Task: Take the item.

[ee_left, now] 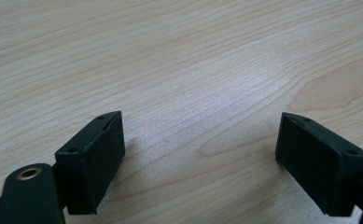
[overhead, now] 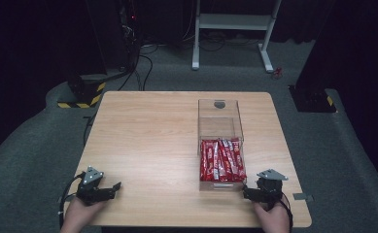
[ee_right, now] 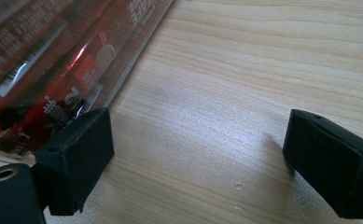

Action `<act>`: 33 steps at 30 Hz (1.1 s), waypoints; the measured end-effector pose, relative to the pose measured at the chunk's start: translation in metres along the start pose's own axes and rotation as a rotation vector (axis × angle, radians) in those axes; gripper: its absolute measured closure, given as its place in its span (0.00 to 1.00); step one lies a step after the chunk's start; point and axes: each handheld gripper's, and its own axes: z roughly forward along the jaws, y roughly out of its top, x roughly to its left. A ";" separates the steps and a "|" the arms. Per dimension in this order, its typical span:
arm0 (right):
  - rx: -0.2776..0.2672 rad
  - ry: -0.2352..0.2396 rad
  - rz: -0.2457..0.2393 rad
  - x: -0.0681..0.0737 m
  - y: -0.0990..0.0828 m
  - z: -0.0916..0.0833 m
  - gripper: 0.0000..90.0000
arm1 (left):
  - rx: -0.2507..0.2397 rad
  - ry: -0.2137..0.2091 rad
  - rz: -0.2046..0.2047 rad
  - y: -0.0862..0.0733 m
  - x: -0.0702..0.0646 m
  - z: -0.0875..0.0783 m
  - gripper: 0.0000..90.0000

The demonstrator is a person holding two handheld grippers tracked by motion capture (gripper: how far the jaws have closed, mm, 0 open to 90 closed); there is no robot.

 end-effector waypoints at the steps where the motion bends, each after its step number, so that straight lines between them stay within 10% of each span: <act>1: 0.000 0.000 0.000 0.000 0.000 0.000 0.09 | 0.000 0.000 0.000 0.000 0.000 0.000 0.18; 33: 0.000 0.000 0.000 0.000 0.000 0.000 0.09 | 0.034 0.004 -0.004 0.003 -0.001 -0.001 0.15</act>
